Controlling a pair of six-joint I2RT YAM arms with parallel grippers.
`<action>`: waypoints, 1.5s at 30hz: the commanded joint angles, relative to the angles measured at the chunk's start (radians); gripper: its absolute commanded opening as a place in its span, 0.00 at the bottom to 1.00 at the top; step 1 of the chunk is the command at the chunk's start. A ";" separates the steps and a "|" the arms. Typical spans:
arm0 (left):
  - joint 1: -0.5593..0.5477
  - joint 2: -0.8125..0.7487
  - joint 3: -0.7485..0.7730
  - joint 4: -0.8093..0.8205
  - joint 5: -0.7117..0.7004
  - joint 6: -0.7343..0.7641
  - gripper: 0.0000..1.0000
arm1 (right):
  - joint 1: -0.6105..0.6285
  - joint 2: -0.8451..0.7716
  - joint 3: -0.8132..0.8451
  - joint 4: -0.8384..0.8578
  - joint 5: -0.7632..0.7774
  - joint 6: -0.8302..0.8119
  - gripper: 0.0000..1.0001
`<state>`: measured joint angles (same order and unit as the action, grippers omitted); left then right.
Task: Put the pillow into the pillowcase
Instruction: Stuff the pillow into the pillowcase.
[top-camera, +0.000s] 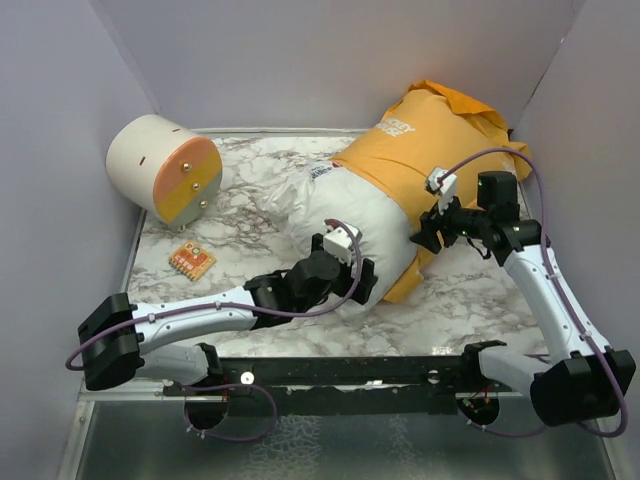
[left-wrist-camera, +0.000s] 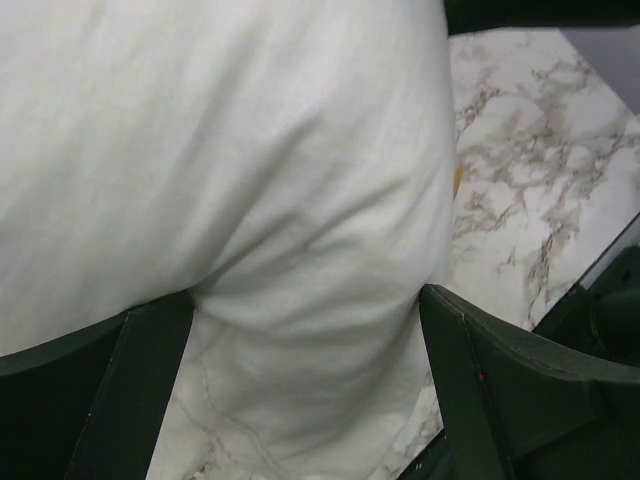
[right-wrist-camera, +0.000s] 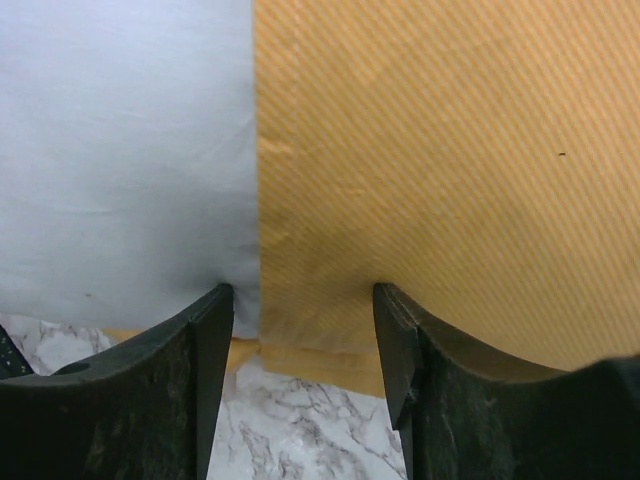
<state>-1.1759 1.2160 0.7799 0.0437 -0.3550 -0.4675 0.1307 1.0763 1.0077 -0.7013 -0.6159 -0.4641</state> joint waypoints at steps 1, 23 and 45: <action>0.046 0.055 0.076 0.148 -0.037 0.026 0.99 | -0.004 0.066 0.030 0.141 0.027 0.035 0.56; 0.310 0.422 0.326 0.379 0.376 0.021 0.07 | 0.116 0.320 0.375 -0.196 -0.746 -0.090 0.01; 0.403 0.314 0.069 0.654 0.569 -0.171 0.02 | -0.121 0.020 0.103 -0.008 -0.293 0.055 0.81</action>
<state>-0.7910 1.6066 0.8829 0.6216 0.1467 -0.6197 0.0158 1.1938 1.2125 -0.8650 -1.1461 -0.5407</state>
